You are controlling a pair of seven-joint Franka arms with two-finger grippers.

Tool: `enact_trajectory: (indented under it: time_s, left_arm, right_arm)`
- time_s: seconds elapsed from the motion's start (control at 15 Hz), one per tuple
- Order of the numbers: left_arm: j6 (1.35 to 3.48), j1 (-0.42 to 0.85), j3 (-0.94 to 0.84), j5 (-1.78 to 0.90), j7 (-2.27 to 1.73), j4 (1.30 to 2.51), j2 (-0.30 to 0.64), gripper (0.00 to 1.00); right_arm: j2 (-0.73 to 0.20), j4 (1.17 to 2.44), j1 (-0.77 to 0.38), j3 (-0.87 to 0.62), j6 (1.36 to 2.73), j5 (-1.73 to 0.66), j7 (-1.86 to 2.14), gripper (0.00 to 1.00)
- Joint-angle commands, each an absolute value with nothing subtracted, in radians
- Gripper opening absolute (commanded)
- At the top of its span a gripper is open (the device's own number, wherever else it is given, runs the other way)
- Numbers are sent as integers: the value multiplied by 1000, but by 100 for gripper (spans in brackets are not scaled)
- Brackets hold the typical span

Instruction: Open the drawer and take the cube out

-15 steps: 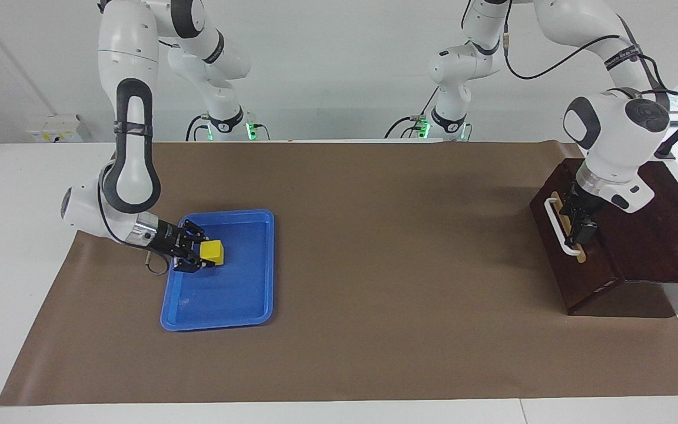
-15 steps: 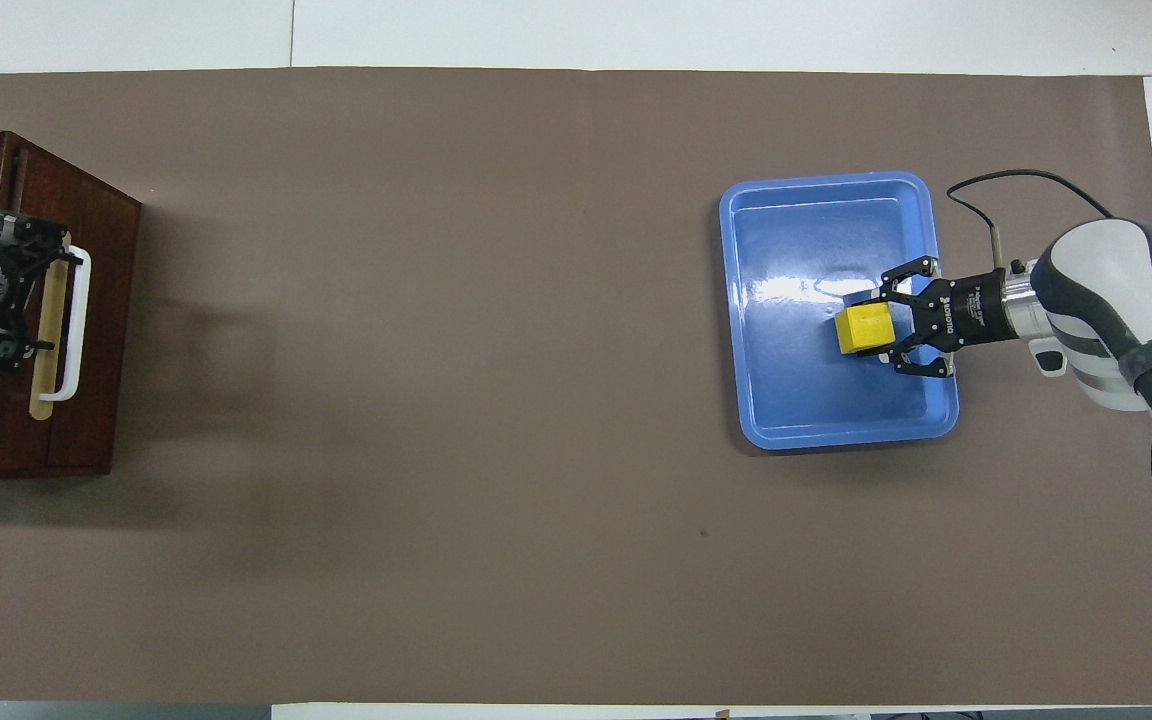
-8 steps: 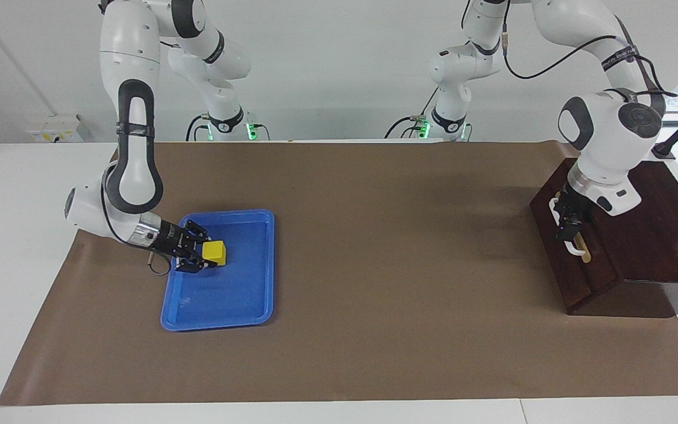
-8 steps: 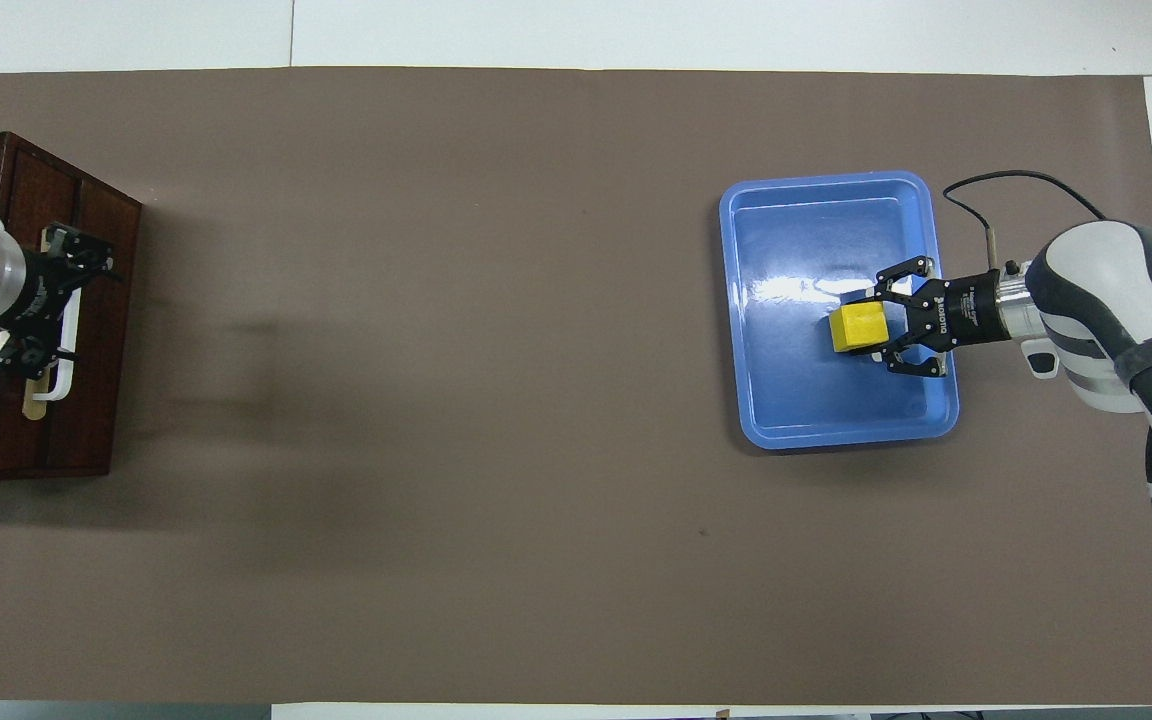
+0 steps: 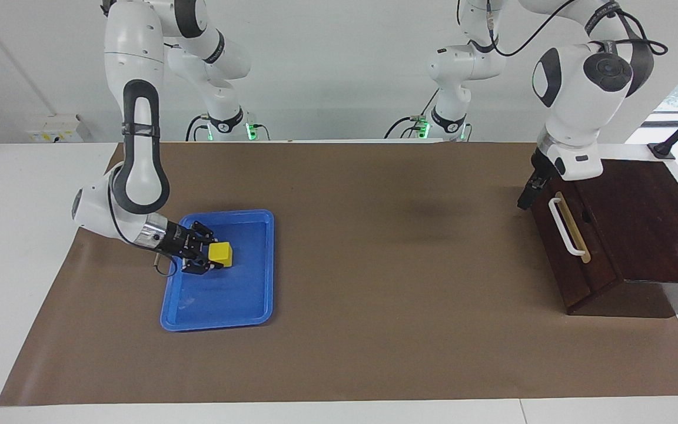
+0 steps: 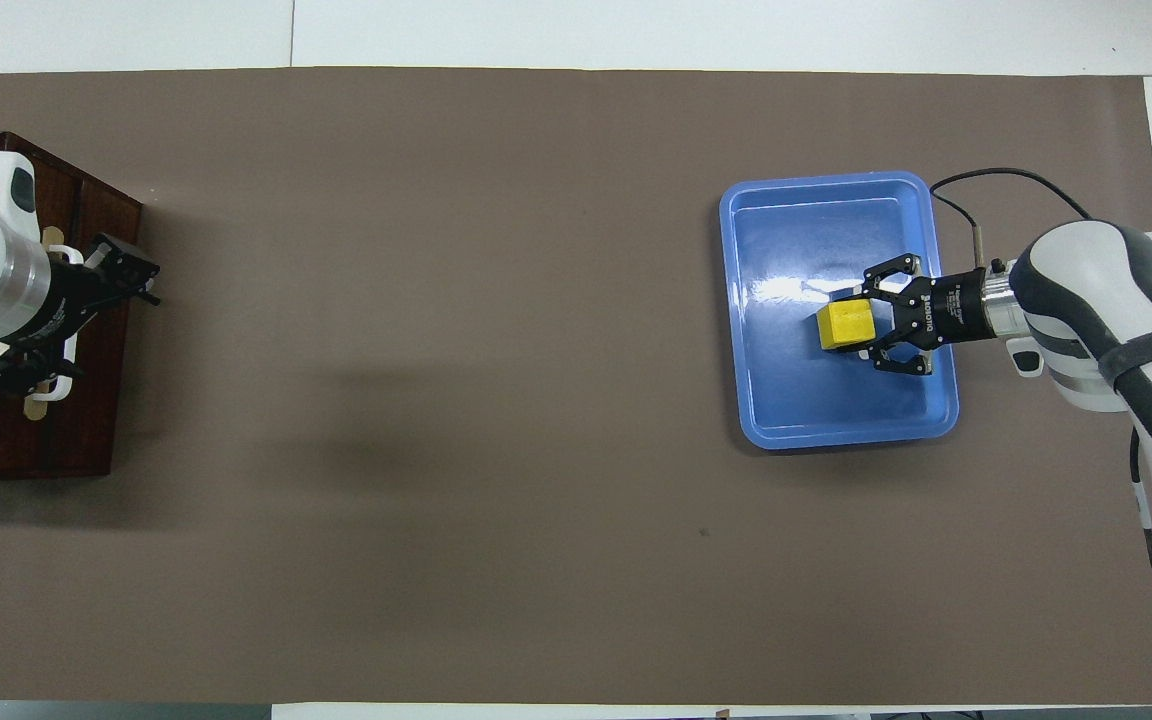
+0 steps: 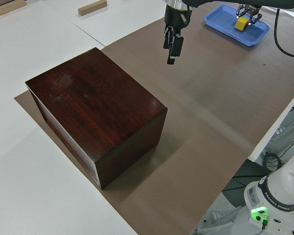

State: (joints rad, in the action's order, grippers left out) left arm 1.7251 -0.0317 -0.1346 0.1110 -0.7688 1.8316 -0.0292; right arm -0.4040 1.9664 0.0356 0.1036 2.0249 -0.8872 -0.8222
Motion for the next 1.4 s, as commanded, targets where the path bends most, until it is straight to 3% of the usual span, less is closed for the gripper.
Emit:
enact_trajectory:
  time_s: [0.0,0.33,0.53,0.73,1.07,1.33]
  left_arm:
    - [1576,-18,-130,77,-547,1723,-23,100]
    - [1513,12,-124,29,-251,1703,-15,100]
    - [1500,53,-71,-26,-183,1692,6,100]
    - [1471,64,-67,-22,-178,1681,23,100]
    - [1465,61,-67,-21,-112,1666,18,100]
    - [1474,45,-84,-21,-112,1664,11,100]
  right_arm:
    - [-379,1987,28,98,2040,-916,-844,100]
    - [-361,1948,28,95,1999,-913,-897,100]
    - [-283,1927,28,98,1954,-873,-927,100]
    - [-183,1901,28,92,1915,-689,-914,100]
    - [-138,1692,28,91,1633,-385,-714,100]
    - [-39,1683,-7,81,1594,-182,-403,100]
